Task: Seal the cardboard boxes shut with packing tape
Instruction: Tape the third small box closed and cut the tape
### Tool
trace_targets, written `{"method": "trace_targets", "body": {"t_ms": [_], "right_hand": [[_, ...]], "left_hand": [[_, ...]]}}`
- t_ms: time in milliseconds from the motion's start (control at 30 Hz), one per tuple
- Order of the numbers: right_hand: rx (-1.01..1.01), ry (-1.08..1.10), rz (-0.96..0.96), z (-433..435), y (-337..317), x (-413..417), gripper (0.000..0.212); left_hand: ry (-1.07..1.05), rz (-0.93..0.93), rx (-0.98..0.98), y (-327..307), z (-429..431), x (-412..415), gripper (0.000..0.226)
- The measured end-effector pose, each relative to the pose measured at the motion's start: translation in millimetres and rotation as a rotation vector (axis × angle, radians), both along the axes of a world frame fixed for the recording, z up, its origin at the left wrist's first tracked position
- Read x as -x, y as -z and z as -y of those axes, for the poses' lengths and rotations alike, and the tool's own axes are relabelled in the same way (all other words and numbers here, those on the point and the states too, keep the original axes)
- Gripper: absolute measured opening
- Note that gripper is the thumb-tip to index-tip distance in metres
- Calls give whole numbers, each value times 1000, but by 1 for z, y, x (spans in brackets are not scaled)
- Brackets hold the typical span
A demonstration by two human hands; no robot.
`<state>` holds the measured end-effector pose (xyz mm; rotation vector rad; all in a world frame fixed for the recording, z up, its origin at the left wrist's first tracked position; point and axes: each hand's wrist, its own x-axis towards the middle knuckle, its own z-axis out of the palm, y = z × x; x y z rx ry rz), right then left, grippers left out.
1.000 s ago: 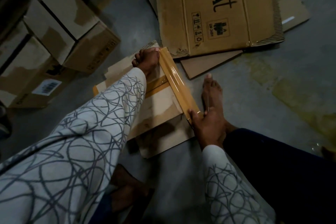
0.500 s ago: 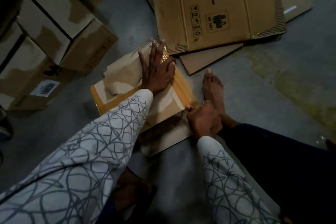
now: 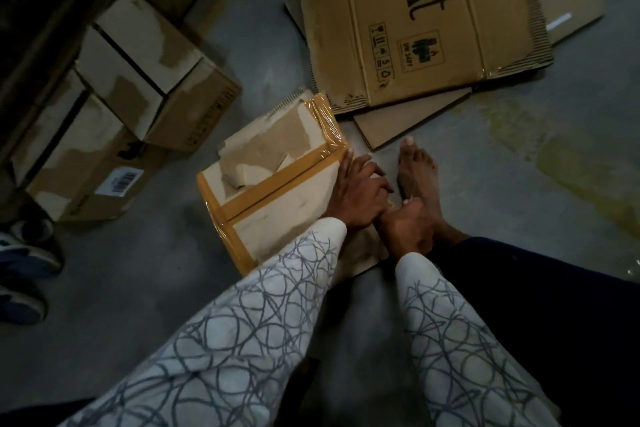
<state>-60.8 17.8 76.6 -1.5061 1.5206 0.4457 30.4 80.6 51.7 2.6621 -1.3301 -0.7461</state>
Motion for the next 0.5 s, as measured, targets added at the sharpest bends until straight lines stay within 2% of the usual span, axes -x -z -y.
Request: {"method": "trace_targets", "body": {"t_ms": [67, 167, 300, 400, 500], "right_hand": [[-5, 34, 6, 3, 6, -1, 50], [-18, 48, 18, 3, 5, -1, 59], [-50, 63, 27, 4, 11, -5, 70], [-18, 52, 25, 5, 21, -4, 70], [-16, 38, 26, 7, 27, -5, 72]], "left_hand": [[-39, -37, 20, 0, -3, 6, 52], [-164, 3, 14, 3, -1, -10, 43], [-300, 166, -112, 10, 8, -59, 64], [-431, 160, -140, 7, 19, -100, 73], [-545, 75, -154, 5, 24, -139, 51]]}}
